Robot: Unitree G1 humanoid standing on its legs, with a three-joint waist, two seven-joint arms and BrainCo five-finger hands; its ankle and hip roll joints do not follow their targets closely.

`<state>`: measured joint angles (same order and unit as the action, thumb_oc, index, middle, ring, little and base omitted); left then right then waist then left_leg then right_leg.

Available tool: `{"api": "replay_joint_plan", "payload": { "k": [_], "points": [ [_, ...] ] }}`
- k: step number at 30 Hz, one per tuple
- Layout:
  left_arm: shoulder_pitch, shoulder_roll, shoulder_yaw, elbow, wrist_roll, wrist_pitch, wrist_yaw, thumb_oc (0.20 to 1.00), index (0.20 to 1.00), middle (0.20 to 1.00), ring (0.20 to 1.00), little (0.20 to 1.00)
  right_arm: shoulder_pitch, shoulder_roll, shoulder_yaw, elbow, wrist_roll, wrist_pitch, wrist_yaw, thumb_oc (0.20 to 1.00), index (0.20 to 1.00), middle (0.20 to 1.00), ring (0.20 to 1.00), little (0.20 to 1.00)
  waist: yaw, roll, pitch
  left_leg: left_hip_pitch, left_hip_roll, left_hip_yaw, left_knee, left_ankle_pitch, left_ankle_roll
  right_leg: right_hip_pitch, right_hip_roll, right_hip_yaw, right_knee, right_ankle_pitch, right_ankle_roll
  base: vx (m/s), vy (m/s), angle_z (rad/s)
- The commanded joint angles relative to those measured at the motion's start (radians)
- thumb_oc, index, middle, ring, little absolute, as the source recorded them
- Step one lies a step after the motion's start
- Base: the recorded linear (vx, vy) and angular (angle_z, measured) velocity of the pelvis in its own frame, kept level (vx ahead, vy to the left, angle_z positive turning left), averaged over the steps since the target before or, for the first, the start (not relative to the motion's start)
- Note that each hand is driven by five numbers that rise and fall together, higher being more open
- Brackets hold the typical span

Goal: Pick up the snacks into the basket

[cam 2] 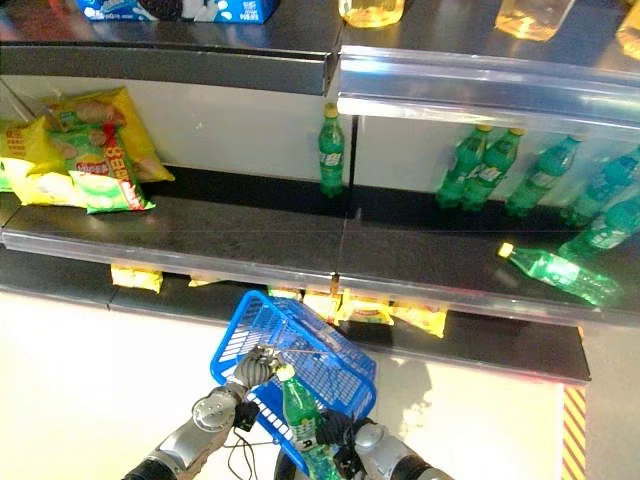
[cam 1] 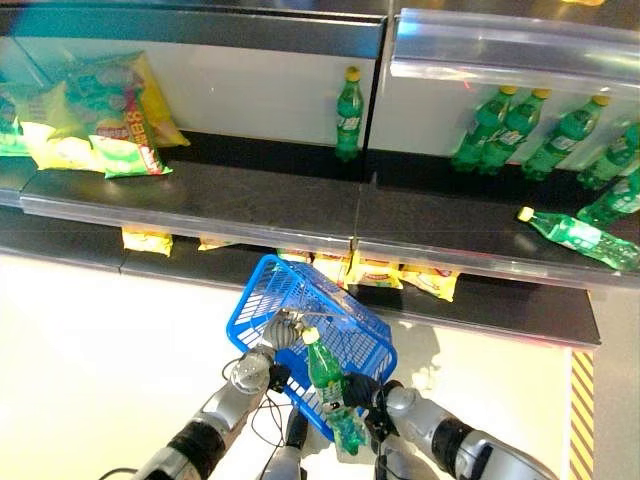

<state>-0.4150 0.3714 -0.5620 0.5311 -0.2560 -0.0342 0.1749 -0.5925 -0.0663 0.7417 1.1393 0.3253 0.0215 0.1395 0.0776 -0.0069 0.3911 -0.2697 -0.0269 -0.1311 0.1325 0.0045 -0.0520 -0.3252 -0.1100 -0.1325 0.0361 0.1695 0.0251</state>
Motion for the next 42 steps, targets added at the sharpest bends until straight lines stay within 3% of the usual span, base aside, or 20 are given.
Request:
{"api": "replay_joint_plan", "payload": {
  "k": [1,9,10,15,20,26,32,34,35,42],
  "points": [
    [-0.105,-0.015,-0.014,-0.210,-0.041,-0.109,-0.008,0.200,0.200,0.200,0.200,0.200,-0.026,0.062,-0.025,0.025,-0.041,0.014,-0.034,0.200,0.200,0.200,0.200,0.200,0.030,0.009,0.007,-0.047,-0.027,-0.026,-0.014,0.021,0.009,-0.008,-0.064,0.035,0.166,-0.179,0.114,0.01,-0.034,0.33],
    [-0.130,-0.002,-0.042,-0.358,-0.070,-0.105,-0.001,0.200,0.200,0.200,0.200,0.200,-0.134,0.073,-0.159,0.156,-0.005,0.037,-0.112,0.200,0.200,0.200,0.200,0.200,0.071,0.073,0.049,-0.098,-0.047,-0.069,0.002,0.033,0.009,-0.043,-0.083,0.001,0.205,-0.198,0.109,-0.02,-0.017,0.19],
    [-0.133,0.005,-0.045,-0.403,-0.086,-0.108,-0.003,0.200,0.200,0.200,0.200,0.200,-0.172,0.057,-0.216,0.184,0.032,0.042,-0.139,0.200,0.200,0.200,0.200,0.200,0.087,0.093,0.056,-0.112,-0.055,-0.080,0.008,0.037,0.007,-0.051,-0.090,-0.010,0.211,-0.202,0.108,-0.02,-0.003,0.27],
    [-0.138,0.022,-0.058,-0.488,-0.107,-0.118,-0.025,0.200,0.200,0.200,0.200,0.200,-0.260,0.008,-0.291,0.229,0.064,0.055,-0.164,0.200,0.200,0.200,0.200,0.200,0.113,0.126,0.067,-0.131,-0.069,-0.096,0.013,0.039,0.010,-0.066,-0.103,-0.022,0.223,-0.205,0.108,-0.03,0.005,0.17],
    [-0.151,0.034,-0.077,-0.556,-0.101,-0.126,-0.030,0.200,0.200,0.200,0.200,0.200,-0.350,-0.073,-0.430,0.250,0.227,0.042,-0.216,0.200,0.200,0.200,0.200,0.200,0.136,0.181,0.080,-0.151,-0.088,-0.109,0.006,0.054,0.009,-0.088,-0.131,-0.037,0.248,-0.213,0.111,-0.02,0.029,0.16],
    [-0.150,0.028,-0.079,-0.573,-0.106,-0.123,-0.023,0.200,0.200,0.200,0.200,0.200,-0.390,-0.091,-0.475,0.291,0.268,0.048,-0.246,0.200,0.200,0.200,0.200,0.200,0.138,0.202,0.090,-0.164,-0.102,-0.113,0.006,0.058,0.014,-0.103,-0.141,-0.035,0.262,-0.216,0.113,-0.01,0.034,0.13],
    [-0.141,0.028,-0.092,-0.605,-0.117,-0.123,-0.028,0.200,0.200,0.200,0.200,0.200,-0.415,-0.089,-0.476,0.295,0.256,0.048,-0.265,0.200,0.200,0.200,0.200,0.200,0.136,0.204,0.099,-0.176,-0.102,-0.103,0.018,0.051,0.018,-0.116,-0.140,-0.020,0.260,-0.215,0.113,0.00,0.026,0.04],
    [-0.138,0.028,-0.095,-0.608,-0.119,-0.125,-0.030,0.200,0.200,0.200,0.200,0.200,-0.424,-0.089,-0.474,0.294,0.251,0.047,-0.264,0.351,0.351,0.351,0.351,0.351,0.135,0.203,0.103,-0.175,-0.103,-0.100,0.023,0.044,0.017,-0.117,-0.140,-0.018,0.267,-0.223,0.112,0.00,0.000,0.00],
    [-0.140,0.025,-0.101,-0.606,-0.121,-0.123,-0.030,0.200,0.200,0.200,0.200,0.200,-0.430,-0.090,-0.471,0.289,0.255,0.046,-0.269,1.000,1.000,1.000,1.000,1.000,0.133,0.203,0.105,-0.176,-0.103,-0.099,0.022,0.046,0.017,-0.119,-0.139,-0.017,0.267,-0.222,0.111,0.00,0.000,0.00],
    [-0.126,0.016,-0.121,-0.596,-0.127,-0.111,-0.036,0.200,0.200,0.200,0.200,0.200,-0.468,-0.076,-0.459,0.278,0.270,0.041,-0.281,1.000,1.000,1.000,1.000,1.000,0.120,0.192,0.109,-0.175,-0.099,-0.093,0.016,0.048,0.017,-0.122,-0.133,-0.011,0.263,-0.221,0.109,0.00,0.000,0.00]
  ]
}}
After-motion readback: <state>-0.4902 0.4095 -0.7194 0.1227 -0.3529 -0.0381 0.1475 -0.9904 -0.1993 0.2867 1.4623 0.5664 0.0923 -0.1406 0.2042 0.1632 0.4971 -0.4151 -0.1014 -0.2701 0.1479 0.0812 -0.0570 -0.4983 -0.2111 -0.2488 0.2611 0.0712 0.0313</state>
